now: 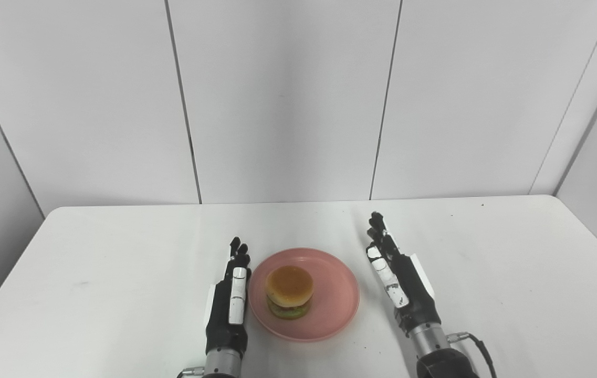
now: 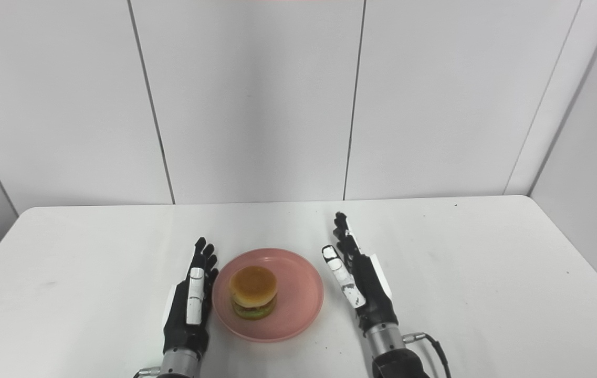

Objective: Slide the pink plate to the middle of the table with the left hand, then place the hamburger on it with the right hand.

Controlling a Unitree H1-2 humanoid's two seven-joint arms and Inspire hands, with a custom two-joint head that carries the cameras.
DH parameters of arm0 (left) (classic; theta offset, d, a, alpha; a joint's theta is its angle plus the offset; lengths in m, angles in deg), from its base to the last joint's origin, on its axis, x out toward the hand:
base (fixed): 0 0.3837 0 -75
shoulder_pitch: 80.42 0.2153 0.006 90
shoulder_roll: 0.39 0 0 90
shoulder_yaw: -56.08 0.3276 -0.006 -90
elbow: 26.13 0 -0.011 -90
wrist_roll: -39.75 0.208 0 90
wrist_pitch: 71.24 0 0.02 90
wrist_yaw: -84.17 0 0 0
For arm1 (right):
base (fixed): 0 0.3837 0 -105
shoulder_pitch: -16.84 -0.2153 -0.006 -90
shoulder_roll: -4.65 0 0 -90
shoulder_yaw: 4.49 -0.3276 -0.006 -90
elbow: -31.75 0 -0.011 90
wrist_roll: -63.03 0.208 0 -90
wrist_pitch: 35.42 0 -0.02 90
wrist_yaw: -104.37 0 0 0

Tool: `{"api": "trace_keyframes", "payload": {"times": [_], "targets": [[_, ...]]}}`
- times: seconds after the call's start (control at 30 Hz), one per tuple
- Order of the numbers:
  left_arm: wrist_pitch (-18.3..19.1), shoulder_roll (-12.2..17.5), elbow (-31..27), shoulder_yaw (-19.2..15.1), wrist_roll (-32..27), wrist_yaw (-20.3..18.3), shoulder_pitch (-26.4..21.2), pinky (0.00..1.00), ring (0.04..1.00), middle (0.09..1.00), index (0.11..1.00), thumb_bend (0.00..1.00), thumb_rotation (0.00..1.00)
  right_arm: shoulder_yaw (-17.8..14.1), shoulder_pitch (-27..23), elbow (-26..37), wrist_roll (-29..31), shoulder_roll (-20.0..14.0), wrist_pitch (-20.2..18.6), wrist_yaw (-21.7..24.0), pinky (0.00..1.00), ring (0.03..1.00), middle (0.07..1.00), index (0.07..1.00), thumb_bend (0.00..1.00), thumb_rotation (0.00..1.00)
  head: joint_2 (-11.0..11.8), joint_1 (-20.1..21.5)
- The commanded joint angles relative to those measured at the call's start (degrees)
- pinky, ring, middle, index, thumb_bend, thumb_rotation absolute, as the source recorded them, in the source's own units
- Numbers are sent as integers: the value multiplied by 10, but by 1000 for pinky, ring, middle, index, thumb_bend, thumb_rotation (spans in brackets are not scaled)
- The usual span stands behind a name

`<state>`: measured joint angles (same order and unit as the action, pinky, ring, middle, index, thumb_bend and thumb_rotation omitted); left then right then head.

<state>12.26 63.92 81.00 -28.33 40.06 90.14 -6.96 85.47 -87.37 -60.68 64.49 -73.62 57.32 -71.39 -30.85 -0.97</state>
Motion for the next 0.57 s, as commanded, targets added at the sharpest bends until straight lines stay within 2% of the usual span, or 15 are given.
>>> {"api": "trace_keyframes", "payload": {"times": [0.0,0.1,0.17,0.3,0.43,0.53], "targets": [[-6,-7,23,-1,0,-4,18,1000,1000,1000,1000,738,1000,-6,-6,28,33,9,-16,7,1000,1000,1000,1000,609,979,0,0],[-8,-5,25,-1,-1,-6,17,1000,1000,1000,1000,741,1000,-15,1,42,61,23,-55,-1,1000,1000,1000,1000,605,966,-3,1],[-9,-4,25,-1,0,-5,16,1000,1000,1000,1000,741,1000,-17,7,51,64,29,-64,-6,1000,1000,1000,1000,585,991,-5,3],[-10,-3,29,-2,-2,-7,12,1000,1000,1000,1000,750,1000,-6,22,68,53,32,-85,-7,1000,1000,1000,1000,586,978,-7,10],[10,0,15,-5,-16,-19,16,1000,1000,1000,1000,768,1000,7,34,82,29,37,-93,-17,1000,1000,1000,1000,537,985,-9,17],[5,2,16,-10,-24,-28,17,1000,1000,1000,1000,753,1000,9,31,71,12,43,-78,-30,1000,1000,1000,1000,535,979,-8,22]]}}
